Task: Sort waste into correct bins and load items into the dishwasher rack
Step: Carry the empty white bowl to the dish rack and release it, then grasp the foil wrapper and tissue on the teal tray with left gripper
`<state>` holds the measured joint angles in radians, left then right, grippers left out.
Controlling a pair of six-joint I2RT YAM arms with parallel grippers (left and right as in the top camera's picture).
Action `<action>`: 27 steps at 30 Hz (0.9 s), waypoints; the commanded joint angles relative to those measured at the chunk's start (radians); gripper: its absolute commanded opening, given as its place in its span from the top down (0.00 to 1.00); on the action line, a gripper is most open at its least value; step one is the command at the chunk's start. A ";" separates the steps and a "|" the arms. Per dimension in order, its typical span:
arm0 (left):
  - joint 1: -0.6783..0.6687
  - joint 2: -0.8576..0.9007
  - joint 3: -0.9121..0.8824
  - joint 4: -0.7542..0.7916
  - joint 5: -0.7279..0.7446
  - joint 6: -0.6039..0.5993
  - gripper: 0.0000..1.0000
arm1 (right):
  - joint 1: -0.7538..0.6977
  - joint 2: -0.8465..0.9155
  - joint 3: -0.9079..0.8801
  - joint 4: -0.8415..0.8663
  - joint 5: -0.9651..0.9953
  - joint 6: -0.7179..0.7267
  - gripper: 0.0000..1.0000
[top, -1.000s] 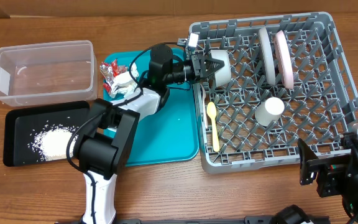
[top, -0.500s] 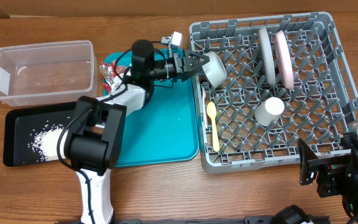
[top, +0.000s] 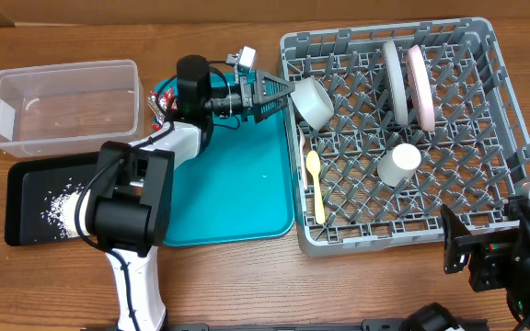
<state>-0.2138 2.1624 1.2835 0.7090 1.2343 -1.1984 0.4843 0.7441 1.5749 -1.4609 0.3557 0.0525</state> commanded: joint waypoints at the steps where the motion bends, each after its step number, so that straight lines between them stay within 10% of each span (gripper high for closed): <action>1: 0.008 0.008 -0.005 0.002 0.042 -0.021 0.00 | -0.002 -0.010 0.001 0.003 0.010 0.008 0.00; 9: 0.019 -0.113 -0.005 -0.019 0.014 -0.048 0.01 | -0.002 -0.010 0.001 0.003 0.010 0.008 0.00; 12: 0.031 -0.259 -0.005 -0.254 -0.099 0.113 0.00 | -0.002 -0.010 0.001 0.003 0.010 0.008 0.00; 16: 0.034 -0.542 0.027 -1.107 -0.762 0.578 0.00 | -0.002 -0.010 0.001 0.003 0.010 0.008 0.00; 18: 0.018 -0.616 0.028 -1.284 -1.012 0.684 0.00 | -0.002 -0.010 0.001 0.003 0.010 0.008 0.00; 27: 0.039 -0.464 0.028 -1.326 -1.265 0.856 0.00 | -0.002 -0.010 0.001 0.003 0.010 0.008 0.00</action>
<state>-0.1890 1.6093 1.3155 -0.6289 0.1219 -0.4221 0.4843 0.7425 1.5734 -1.4601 0.3553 0.0525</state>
